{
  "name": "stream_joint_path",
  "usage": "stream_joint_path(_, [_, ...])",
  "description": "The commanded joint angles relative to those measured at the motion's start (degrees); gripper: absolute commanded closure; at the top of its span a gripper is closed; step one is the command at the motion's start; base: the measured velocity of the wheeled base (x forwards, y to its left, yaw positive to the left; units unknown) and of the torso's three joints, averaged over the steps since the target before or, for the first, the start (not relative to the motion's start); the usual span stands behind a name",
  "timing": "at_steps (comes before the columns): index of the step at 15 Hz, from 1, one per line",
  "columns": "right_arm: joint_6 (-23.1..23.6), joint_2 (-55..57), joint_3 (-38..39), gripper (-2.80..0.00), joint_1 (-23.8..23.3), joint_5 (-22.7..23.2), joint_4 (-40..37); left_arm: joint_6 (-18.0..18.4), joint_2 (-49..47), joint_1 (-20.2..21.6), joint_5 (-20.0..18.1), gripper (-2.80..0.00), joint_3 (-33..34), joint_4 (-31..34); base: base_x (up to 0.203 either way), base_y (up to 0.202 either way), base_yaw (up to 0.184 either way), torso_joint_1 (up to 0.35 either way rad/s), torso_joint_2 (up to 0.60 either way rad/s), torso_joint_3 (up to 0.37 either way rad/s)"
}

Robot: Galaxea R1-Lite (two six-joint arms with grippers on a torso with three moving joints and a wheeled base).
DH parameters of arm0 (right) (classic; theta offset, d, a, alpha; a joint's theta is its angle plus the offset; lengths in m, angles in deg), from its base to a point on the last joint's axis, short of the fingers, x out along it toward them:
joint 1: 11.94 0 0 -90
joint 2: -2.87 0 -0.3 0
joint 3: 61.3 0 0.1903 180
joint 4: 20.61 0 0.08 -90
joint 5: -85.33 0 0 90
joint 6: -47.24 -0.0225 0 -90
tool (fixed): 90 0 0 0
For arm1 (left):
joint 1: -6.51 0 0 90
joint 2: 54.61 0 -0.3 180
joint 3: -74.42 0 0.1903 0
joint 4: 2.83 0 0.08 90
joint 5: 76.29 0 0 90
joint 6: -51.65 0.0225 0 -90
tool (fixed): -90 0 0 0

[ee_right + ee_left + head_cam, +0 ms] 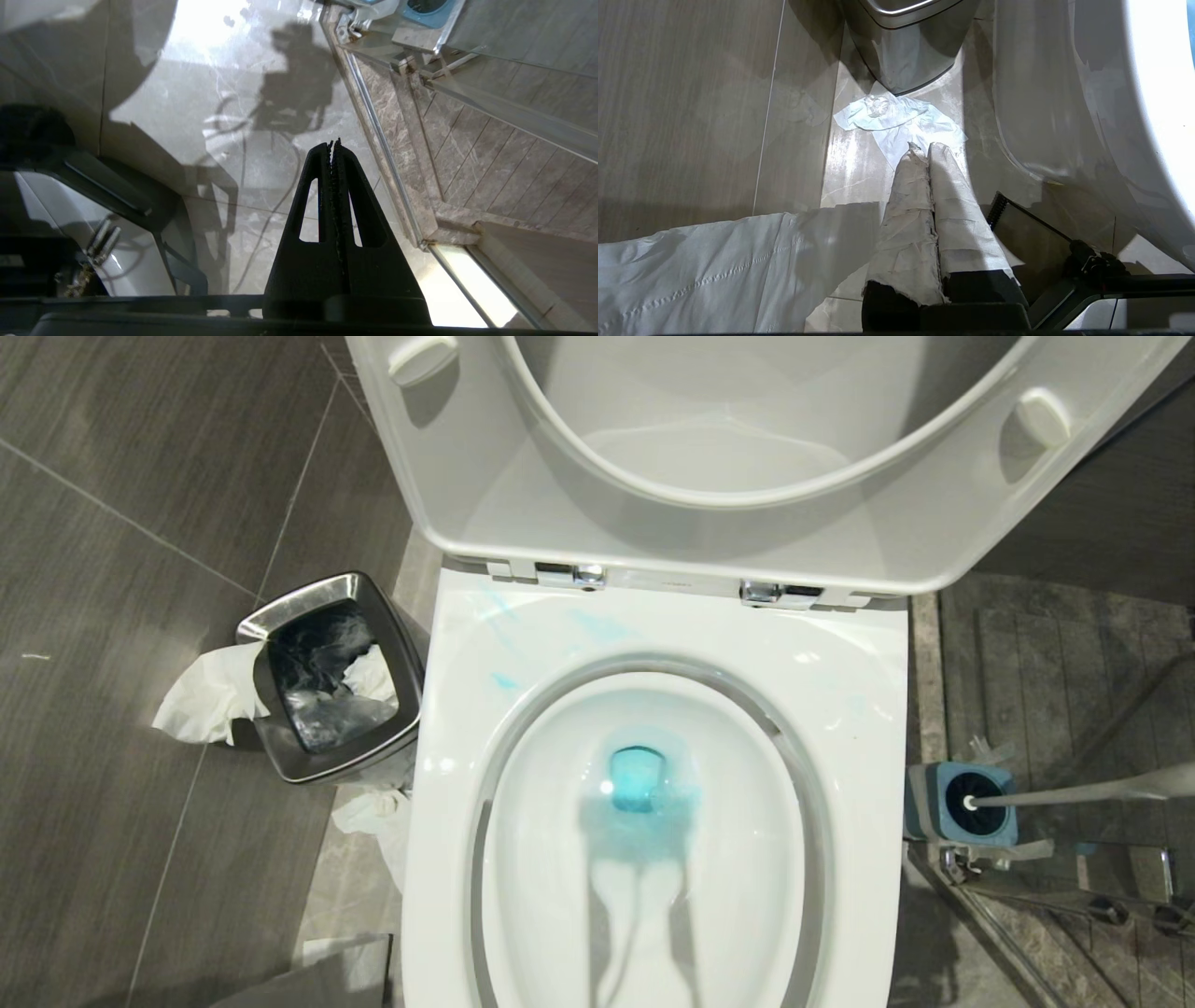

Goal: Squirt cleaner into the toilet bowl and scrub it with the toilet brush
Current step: Scrub the toilet bowl

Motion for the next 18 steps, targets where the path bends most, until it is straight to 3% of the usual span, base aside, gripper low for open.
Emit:
stream_joint_path(1, [0.3, 3.0, 0.9, 0.0, 0.9, 0.2, 1.0, 0.0, -0.1, 0.0, 0.0, 0.0, 0.2, 0.0, 0.0, 0.0, 0.0, 0.0, 0.0, 0.0])
stream_joint_path(4, [0.3, 4.7, 4.2, 0.0, 2.0, 1.3, 6.6, 0.0, -0.1, 0.0, 0.0, 0.0, 0.2, 0.0, 0.0, 0.0, 0.0, 0.0, 0.0, 0.0])
stream_joint_path(9, [0.0, 12.0, 10.7, 0.0, 2.0, 2.1, 30.3, 0.0, -0.1, 0.0, 0.0, 0.0, 0.2, 0.0, 0.0, 0.0, 0.0, 0.0, 0.0, 0.0])
stream_joint_path(14, [-0.7, 14.3, 14.2, 0.0, 2.7, 2.1, 35.6, 0.0, -0.1, 0.0, 0.0, 0.0, 0.2, 0.0, 0.0, 0.0, 0.0, 0.0, 0.0, 0.0])
stream_joint_path(18, [-3.1, 17.0, 20.0, 0.0, 3.2, 2.0, 47.5, 0.0, -0.1, 0.0, 0.0, 0.0, 0.2, 0.0, 0.0, 0.0, 0.0, 0.0, 0.0, 0.0])
